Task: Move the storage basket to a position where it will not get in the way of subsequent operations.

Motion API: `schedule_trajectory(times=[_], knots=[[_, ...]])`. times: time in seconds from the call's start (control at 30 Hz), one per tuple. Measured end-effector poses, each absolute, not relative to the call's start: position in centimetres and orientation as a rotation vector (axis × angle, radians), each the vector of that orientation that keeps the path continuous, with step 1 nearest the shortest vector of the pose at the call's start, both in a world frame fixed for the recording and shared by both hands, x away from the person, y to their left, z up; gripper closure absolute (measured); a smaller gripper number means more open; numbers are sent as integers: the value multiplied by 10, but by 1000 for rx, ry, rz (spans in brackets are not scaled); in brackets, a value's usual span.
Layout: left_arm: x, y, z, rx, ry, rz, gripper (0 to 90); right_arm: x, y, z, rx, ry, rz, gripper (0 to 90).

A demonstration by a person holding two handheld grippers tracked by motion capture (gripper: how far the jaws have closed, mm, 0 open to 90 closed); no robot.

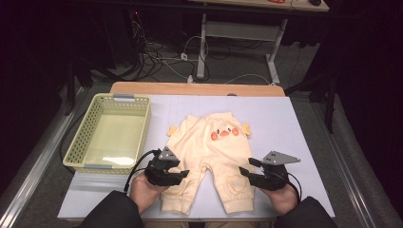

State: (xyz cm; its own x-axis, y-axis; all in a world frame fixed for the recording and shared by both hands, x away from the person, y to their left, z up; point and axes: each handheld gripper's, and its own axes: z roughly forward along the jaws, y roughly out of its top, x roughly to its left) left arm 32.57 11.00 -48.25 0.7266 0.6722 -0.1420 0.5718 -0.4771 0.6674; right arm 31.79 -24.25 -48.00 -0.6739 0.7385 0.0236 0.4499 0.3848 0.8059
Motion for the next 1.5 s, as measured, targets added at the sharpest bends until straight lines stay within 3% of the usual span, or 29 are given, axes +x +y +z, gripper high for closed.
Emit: schedule_trajectory(times=[0.33,0.9,1.5], knots=[[339,118,-465,2159,968,196,409,314,-248,-480,1012,2281,1209,437],[376,117,-443,2105,991,230,434,307,-260,-479,1025,2241,1250,416],[429,98,-436,2162,1096,290,417,302,-277,-479,1038,2205,1279,410]])
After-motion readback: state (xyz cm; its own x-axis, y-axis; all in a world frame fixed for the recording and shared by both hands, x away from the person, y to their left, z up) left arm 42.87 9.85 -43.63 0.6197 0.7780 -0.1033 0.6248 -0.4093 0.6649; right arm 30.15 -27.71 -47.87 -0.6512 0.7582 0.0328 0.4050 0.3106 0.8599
